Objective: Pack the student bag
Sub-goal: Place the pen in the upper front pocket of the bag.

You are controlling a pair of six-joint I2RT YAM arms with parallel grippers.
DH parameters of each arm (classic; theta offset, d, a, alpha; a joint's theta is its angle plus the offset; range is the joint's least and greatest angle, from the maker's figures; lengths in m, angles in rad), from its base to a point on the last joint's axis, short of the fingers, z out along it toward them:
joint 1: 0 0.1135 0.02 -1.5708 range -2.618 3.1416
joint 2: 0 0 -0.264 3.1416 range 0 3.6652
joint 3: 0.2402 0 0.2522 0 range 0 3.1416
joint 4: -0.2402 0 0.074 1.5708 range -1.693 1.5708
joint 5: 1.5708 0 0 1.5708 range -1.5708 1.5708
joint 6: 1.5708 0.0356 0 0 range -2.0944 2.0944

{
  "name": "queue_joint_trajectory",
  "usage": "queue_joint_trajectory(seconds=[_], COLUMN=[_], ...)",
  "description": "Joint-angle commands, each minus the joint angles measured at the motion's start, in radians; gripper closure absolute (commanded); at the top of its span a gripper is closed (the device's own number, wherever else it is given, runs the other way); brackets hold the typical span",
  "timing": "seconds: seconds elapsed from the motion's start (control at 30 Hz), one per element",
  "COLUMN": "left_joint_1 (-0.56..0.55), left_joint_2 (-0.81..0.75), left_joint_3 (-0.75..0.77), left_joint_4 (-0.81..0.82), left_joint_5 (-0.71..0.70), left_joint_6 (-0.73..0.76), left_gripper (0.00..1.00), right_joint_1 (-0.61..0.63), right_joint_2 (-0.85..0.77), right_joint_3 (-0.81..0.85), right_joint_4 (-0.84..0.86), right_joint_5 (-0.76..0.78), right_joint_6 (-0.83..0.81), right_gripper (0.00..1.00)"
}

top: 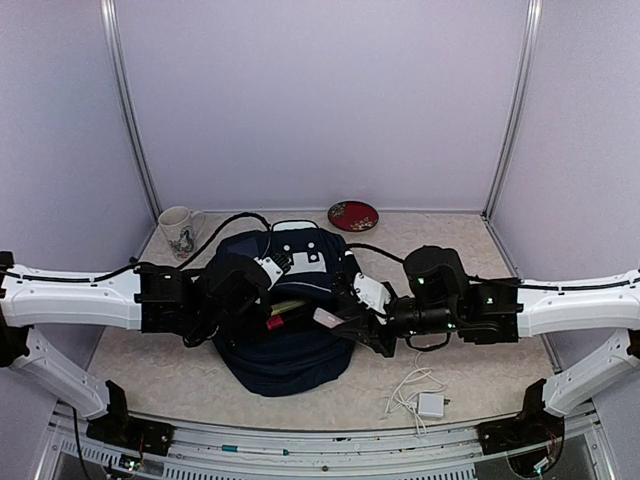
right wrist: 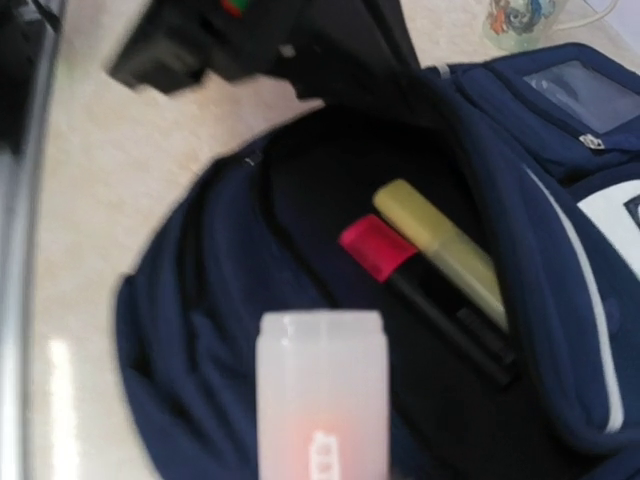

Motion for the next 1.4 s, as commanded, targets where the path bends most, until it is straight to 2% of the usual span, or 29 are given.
queue_joint_trajectory(seconds=[0.0, 0.17, 0.3, 0.4, 0.53, 0.9, 0.97, 1.1, 1.13, 1.2, 1.37], left_joint_1=[0.0, -0.011, -0.013, -0.011, 0.0, 0.053, 0.059, 0.066, 0.065, 0.069, 0.085], left_joint_2=[-0.05, -0.066, -0.079, -0.098, -0.136, -0.168, -0.167, -0.161, -0.161, -0.163, -0.171], left_joint_3=[0.014, 0.04, 0.049, 0.053, 0.055, 0.035, 0.028, 0.029, 0.029, 0.029, 0.023], left_joint_4=[0.078, 0.109, 0.106, 0.112, 0.136, 0.156, 0.165, 0.169, 0.165, 0.16, 0.165], left_joint_5=[-0.003, 0.028, 0.043, 0.045, 0.064, 0.151, 0.161, 0.168, 0.168, 0.168, 0.175], left_joint_6=[-0.004, 0.019, 0.027, 0.032, 0.051, 0.063, 0.061, 0.061, 0.061, 0.061, 0.049], left_gripper=[1.0, 1.0, 1.0, 1.0, 1.0, 1.0, 1.0, 1.0, 1.0, 1.0, 1.0], right_joint_1=[0.017, 0.069, 0.069, 0.068, 0.054, -0.01, -0.019, -0.023, -0.022, -0.018, 0.007], right_joint_2=[0.105, 0.286, 0.41, 0.491, 0.545, 0.663, 0.688, 0.711, 0.707, 0.686, 0.601], right_joint_3=[0.089, 0.213, 0.267, 0.316, 0.348, 0.359, 0.363, 0.364, 0.358, 0.337, 0.299], right_joint_4=[0.063, 0.181, 0.278, 0.269, 0.263, 0.419, 0.473, 0.514, 0.517, 0.518, 0.461], right_joint_5=[0.091, 0.156, 0.214, 0.255, 0.261, 0.35, 0.383, 0.419, 0.421, 0.421, 0.411], right_joint_6=[-0.2, -0.547, -0.755, -0.891, -0.98, -1.112, -1.117, -1.126, -1.122, -1.112, -1.067], right_gripper=[0.88, 0.9, 0.91, 0.92, 0.91, 0.87, 0.8, 0.4, 0.35, 0.32, 0.31])
